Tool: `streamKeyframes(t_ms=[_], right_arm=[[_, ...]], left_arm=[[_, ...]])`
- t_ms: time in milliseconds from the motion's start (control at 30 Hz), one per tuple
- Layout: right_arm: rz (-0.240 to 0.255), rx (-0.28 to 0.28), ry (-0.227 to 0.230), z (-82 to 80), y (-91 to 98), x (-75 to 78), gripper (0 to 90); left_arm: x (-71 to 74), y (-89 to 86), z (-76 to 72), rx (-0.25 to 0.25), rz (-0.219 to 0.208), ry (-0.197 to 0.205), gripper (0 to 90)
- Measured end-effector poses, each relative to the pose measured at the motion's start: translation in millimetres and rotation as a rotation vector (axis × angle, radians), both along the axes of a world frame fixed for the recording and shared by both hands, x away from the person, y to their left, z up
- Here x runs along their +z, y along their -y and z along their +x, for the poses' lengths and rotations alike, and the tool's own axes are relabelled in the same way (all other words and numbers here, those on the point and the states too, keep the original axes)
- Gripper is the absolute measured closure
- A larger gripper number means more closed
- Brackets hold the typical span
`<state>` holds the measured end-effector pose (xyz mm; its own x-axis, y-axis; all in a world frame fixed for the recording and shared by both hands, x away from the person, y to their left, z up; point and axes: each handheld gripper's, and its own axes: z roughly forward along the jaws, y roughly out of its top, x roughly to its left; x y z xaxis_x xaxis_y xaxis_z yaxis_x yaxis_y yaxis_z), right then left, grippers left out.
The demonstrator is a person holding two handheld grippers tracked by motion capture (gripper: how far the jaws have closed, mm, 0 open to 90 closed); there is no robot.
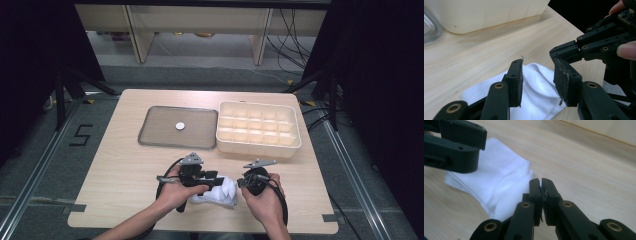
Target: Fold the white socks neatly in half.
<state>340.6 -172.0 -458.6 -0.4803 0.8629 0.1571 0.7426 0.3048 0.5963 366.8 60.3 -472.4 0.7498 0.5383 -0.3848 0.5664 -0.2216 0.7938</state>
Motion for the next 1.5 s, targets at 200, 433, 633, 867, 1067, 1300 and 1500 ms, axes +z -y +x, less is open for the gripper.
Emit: streamKeyframes(t_ms=[200, 433, 633, 867, 1067, 1300, 1500], right_arm=[[-0.033, 0.019, 0.024, -7.2, -18.5, 9.9, 89.8], [-0.019, 0.096, -0.007, -6.1, -44.7, 9.9, 90.0], [-0.054, 0.152, -0.042, -0.1, -63.1, 1.8, 90.0], [-0.062, 0.123, -0.124, 7.9, -60.6, -15.6, 90.0], [-0.06, 0.122, -0.128, 10.5, -58.6, -22.6, 90.0], [-0.041, 0.091, -0.153, 9.9, -56.2, -25.3, 90.0], [-0.036, 0.091, -0.141, 9.9, -56.0, -27.2, 90.0]], left_arm=[[-1.4, -23.5, 1.1, 0.041, 0.048, -0.014, 60.8], [-18.6, -48.9, 2.4, 0.112, 0.093, -0.095, 51.6], [-29.0, -47.0, 4.3, 0.135, 0.077, -0.162, 47.6], [-38.5, -38.3, 5.2, 0.089, 0.097, -0.197, 56.6], [-44.7, -33.2, 6.3, 0.079, 0.097, -0.217, 68.9], [-38.4, -35.5, 6.7, 0.082, 0.02, -0.235, 81.8], [-29.0, -32.8, 3.3, 0.067, -0.039, -0.231, 82.2]])
